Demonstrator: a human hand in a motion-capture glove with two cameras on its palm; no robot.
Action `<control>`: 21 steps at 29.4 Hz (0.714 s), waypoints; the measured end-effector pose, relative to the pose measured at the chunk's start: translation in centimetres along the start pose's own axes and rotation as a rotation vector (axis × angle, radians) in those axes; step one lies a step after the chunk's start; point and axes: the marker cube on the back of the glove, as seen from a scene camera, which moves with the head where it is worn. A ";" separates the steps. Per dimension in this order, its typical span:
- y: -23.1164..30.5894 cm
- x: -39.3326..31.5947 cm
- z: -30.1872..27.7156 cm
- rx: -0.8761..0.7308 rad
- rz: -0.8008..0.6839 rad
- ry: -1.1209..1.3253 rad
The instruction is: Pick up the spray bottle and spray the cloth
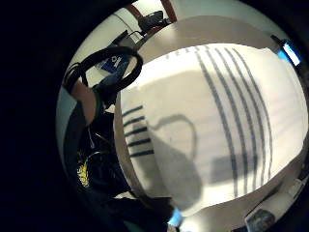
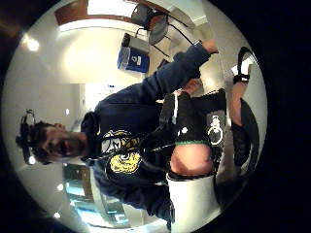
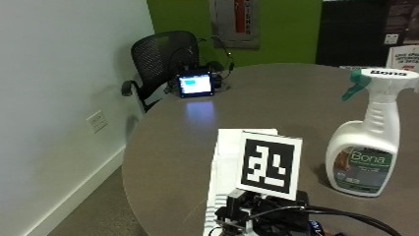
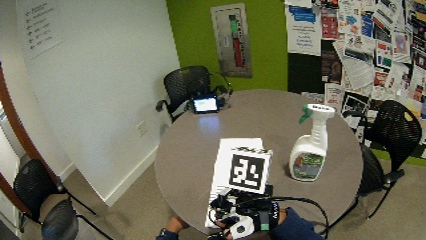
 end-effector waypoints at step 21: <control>1.4 0.2 1.6 0.028 0.031 -0.022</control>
